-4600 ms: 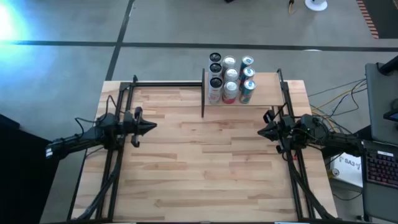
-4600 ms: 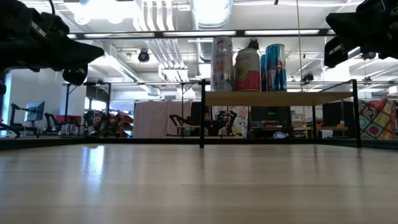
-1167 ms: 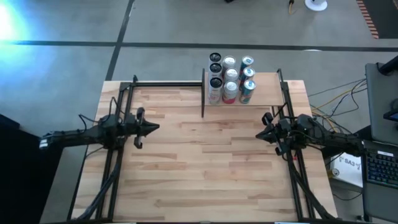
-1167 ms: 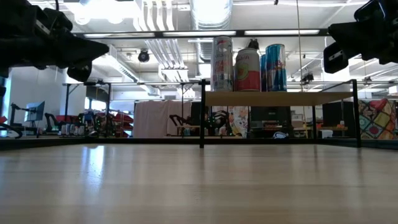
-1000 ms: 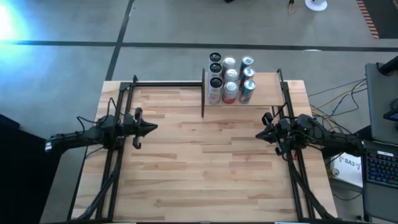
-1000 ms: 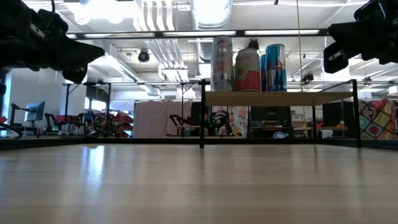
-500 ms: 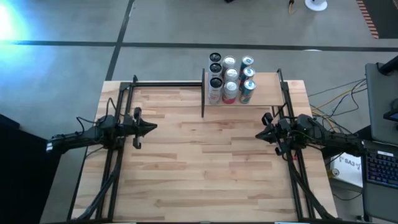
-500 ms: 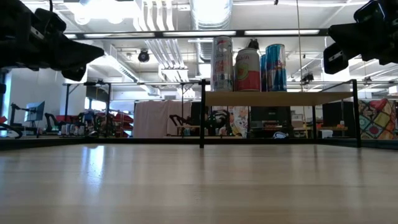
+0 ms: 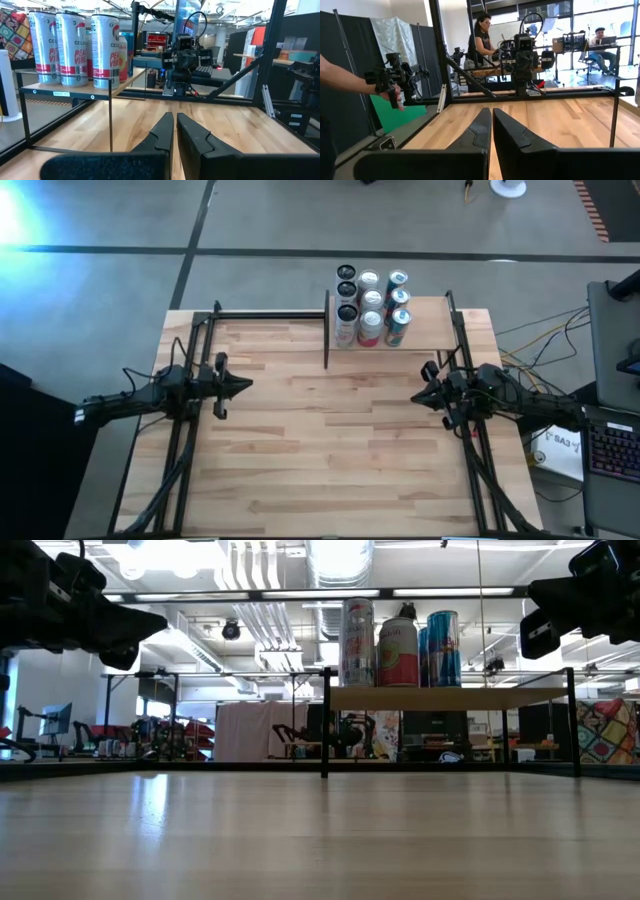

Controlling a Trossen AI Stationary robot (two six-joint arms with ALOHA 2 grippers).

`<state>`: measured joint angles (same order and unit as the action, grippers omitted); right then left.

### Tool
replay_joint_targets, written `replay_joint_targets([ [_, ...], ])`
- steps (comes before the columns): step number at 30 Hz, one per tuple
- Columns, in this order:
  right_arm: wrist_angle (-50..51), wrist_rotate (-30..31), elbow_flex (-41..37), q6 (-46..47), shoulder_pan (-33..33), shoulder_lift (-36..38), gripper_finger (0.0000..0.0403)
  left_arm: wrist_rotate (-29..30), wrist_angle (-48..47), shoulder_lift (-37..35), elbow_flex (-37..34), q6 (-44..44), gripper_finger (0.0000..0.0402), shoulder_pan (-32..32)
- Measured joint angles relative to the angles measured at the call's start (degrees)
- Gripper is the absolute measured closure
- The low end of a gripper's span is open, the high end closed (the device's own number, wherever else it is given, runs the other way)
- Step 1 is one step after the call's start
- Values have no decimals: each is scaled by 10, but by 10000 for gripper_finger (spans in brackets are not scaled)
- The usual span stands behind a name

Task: Place canned beverage on shelf
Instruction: Return to Home Position

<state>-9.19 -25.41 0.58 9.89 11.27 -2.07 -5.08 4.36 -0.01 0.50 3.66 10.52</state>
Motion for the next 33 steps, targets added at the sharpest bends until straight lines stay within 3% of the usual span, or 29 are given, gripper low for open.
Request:
replay_joint_targets([
  [33, 0, 0, 0, 0, 0, 0, 394, 15, 30, 0, 0, -12, 402, 1],
])
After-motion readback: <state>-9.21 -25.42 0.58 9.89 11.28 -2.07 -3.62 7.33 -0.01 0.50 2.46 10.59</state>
